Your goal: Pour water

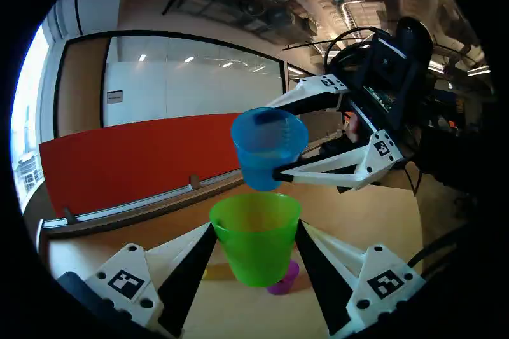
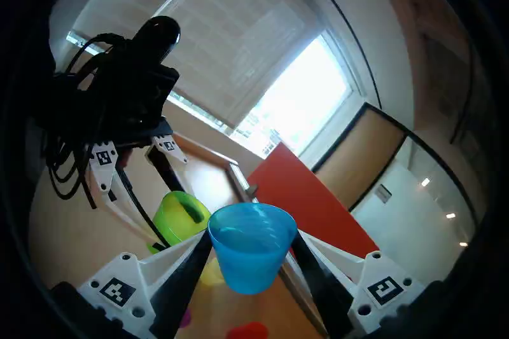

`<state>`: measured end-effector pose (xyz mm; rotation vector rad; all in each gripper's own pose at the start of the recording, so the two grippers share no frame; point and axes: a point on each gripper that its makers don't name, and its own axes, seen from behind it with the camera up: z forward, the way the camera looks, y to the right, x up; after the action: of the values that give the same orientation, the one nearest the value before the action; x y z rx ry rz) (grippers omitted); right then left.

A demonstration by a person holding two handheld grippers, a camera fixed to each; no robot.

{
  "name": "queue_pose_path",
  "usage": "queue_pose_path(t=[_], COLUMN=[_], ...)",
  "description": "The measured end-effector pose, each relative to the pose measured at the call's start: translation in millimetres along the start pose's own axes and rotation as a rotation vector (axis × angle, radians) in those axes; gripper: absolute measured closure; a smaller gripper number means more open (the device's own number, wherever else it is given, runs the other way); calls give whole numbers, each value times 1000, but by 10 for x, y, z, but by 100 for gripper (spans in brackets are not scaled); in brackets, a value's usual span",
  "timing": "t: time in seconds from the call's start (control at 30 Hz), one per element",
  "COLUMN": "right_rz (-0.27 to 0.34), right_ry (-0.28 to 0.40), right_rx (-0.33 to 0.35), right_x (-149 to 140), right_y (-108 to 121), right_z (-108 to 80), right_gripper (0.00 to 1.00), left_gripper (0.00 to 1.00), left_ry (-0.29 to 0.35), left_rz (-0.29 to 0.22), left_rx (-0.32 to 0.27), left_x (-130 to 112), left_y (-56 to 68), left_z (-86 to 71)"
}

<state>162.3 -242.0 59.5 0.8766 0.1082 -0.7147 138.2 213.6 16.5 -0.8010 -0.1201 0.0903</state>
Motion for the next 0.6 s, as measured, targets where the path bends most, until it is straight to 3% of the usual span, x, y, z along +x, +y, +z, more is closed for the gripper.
queue_pose_path(t=[0.6], right_rz=[-180], right_ry=[-37], right_rx=[28], right_x=[57], right_y=[69], right_z=[65], right_gripper=[9], left_gripper=[15], left_ry=[0], left_rz=[2], left_rx=[1], left_x=[25], left_y=[8], left_z=[25])
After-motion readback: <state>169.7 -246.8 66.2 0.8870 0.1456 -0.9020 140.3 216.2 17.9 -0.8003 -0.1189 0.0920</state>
